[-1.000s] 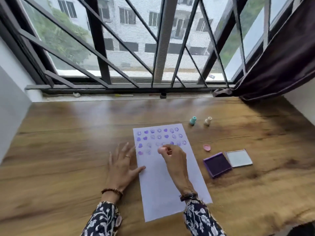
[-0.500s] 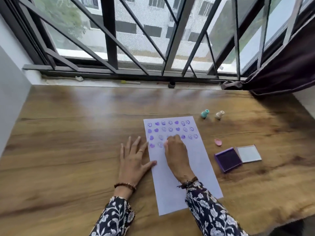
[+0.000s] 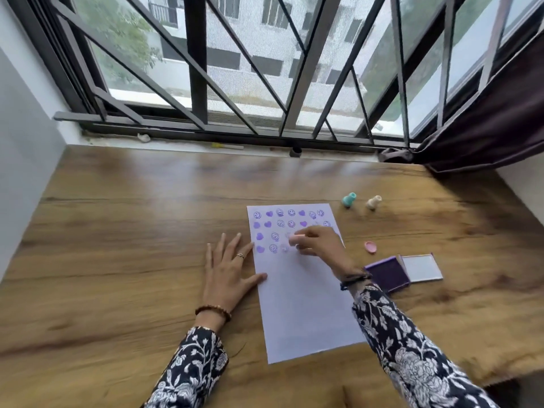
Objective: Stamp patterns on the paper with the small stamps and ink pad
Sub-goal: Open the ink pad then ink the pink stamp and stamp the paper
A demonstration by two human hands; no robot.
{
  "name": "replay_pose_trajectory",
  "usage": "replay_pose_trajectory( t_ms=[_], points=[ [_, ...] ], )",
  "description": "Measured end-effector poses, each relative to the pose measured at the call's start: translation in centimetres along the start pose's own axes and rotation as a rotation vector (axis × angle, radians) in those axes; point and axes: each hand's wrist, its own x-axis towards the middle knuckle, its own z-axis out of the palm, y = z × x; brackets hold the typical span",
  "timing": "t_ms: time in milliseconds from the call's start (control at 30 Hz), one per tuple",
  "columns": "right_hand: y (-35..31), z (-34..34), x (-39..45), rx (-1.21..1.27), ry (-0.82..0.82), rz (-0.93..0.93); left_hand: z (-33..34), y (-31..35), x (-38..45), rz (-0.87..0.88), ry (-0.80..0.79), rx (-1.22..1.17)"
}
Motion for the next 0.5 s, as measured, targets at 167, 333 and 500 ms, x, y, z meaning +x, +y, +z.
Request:
replay_pose_trajectory(
  t_ms=[167, 333, 500],
  points=[
    [2.3, -4.8, -1.9, 0.438, 0.026, 0.05, -0.5, 0.5, 0.4, -0.055, 0.013, -0.089],
    [4.0, -10.2, -3.1, 0.539, 0.063, 0.058, 0.1, 4.6, 2.2, 0.013, 0.05, -0.087],
    [5.3, -14.9, -3.4, 0.627, 0.088, 0.041, 3.0, 12.2, 4.9, 0.129, -0.011, -0.186]
  ],
)
